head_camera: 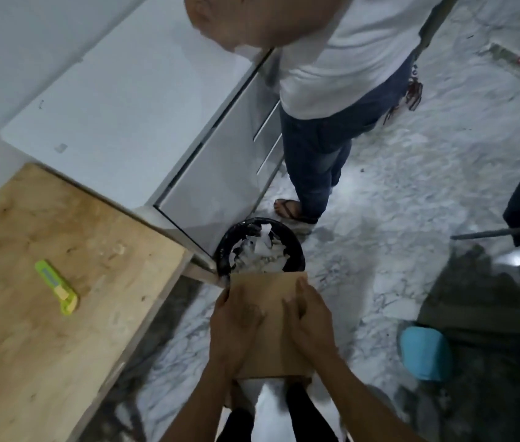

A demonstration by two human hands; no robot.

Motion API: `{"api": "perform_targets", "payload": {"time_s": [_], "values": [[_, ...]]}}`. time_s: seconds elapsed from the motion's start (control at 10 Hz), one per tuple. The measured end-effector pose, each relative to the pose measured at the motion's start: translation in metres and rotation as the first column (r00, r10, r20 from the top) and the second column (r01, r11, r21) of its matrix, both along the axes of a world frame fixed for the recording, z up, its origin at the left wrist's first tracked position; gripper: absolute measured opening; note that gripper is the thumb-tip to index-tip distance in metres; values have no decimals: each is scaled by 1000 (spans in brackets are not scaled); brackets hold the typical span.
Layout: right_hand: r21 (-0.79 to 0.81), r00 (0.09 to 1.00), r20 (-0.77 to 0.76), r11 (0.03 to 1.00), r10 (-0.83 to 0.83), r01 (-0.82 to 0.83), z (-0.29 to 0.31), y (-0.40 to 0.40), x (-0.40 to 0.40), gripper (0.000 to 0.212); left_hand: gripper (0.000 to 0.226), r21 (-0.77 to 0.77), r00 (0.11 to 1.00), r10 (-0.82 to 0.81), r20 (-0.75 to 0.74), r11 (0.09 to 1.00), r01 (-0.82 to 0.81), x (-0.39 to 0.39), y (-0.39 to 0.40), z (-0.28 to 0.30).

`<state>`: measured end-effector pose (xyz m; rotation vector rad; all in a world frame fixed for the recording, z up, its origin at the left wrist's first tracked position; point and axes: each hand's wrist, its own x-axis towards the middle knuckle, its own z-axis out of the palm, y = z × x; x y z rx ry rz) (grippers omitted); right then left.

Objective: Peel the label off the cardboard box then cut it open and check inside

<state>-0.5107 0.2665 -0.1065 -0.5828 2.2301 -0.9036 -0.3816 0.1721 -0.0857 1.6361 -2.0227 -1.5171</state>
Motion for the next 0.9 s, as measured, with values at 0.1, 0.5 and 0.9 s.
{"api": "perform_targets", "payload": {"time_s": [0.1, 0.5, 0.9], "values": [[5, 1000, 24, 1000, 10, -10, -38, -20, -19, 54, 89, -32, 999, -24, 25, 999, 25, -19, -19, -38], [-11, 987, 152, 999, 45, -44, -203, -97, -71, 59, 40, -17, 996, -25, 80, 1000, 26, -59, -98, -219], [130, 994, 49, 986, 102, -107, -259, -134, -90, 52, 73, -98, 998, -62, 7, 993, 63, -79, -130, -269]]}}
